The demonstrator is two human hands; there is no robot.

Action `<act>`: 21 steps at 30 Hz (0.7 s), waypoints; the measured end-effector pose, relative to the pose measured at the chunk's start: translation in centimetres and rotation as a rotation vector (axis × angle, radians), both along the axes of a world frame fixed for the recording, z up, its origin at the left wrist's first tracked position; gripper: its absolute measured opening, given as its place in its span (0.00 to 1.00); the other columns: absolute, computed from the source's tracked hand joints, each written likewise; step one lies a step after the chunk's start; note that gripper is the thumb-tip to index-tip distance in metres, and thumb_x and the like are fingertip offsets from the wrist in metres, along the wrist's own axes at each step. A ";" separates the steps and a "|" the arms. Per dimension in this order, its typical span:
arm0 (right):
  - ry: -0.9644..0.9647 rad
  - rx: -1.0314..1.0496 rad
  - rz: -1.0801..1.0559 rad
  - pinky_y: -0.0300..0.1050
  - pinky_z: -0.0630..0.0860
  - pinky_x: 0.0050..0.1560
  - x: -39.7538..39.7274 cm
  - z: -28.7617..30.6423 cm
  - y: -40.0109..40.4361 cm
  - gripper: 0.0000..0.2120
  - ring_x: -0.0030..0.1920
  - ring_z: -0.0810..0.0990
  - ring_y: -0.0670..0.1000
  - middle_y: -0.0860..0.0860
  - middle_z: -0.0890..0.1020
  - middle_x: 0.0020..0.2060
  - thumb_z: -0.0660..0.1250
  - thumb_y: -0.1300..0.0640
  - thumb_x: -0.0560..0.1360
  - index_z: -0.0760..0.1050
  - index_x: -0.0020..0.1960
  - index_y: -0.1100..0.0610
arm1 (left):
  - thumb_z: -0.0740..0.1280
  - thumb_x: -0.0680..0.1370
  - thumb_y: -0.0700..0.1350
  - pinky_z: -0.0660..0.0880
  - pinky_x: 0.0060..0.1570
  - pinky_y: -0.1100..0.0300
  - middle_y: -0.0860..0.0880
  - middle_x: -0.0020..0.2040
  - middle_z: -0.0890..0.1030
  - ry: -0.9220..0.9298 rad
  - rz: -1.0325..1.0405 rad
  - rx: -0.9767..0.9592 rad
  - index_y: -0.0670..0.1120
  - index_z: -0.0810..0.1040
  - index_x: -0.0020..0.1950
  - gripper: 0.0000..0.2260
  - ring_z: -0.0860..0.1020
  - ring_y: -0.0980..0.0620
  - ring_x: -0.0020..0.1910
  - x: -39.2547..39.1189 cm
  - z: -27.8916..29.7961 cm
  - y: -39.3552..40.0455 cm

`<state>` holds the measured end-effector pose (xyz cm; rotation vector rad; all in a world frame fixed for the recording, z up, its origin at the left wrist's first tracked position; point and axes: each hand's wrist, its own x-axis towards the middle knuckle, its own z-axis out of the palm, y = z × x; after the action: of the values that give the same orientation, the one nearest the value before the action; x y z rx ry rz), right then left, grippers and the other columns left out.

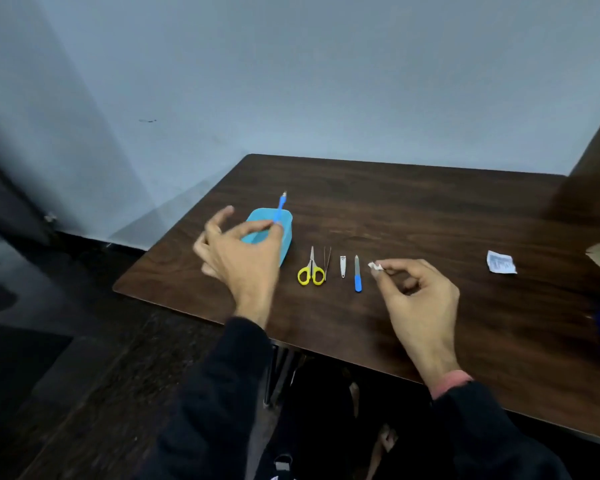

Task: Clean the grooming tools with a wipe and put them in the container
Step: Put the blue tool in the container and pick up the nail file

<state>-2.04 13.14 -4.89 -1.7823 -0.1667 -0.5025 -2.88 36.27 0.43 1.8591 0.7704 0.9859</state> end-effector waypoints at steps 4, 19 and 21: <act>0.099 0.115 0.056 0.34 0.76 0.42 0.7 -0.3 2.3 0.07 0.34 0.81 0.43 0.45 0.87 0.39 0.83 0.59 0.76 0.90 0.47 0.47 | 0.81 0.70 0.55 0.59 0.76 0.35 0.57 0.82 0.72 0.342 0.027 0.076 0.58 0.89 0.39 0.04 0.57 0.48 0.85 1.9 1.7 6.2; 0.136 0.084 0.051 0.37 0.76 0.40 0.6 -2.0 1.8 0.07 0.33 0.78 0.46 0.45 0.86 0.39 0.83 0.57 0.75 0.90 0.46 0.45 | 0.84 0.70 0.62 0.53 0.77 0.15 0.49 0.88 0.66 0.968 -0.053 0.455 0.55 0.90 0.52 0.16 0.49 0.41 0.90 5.4 1.1 7.8; 0.136 0.093 0.049 0.34 0.75 0.39 0.6 -2.0 1.7 0.07 0.33 0.77 0.45 0.45 0.86 0.38 0.83 0.57 0.76 0.90 0.46 0.45 | 0.84 0.70 0.61 0.54 0.77 0.16 0.49 0.88 0.66 0.948 -0.060 0.454 0.56 0.90 0.49 0.14 0.49 0.41 0.90 5.3 1.4 7.7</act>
<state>-1.41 14.80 -6.91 -1.7106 -0.0900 -0.3474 2.40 43.95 1.78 2.7666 1.0644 0.1765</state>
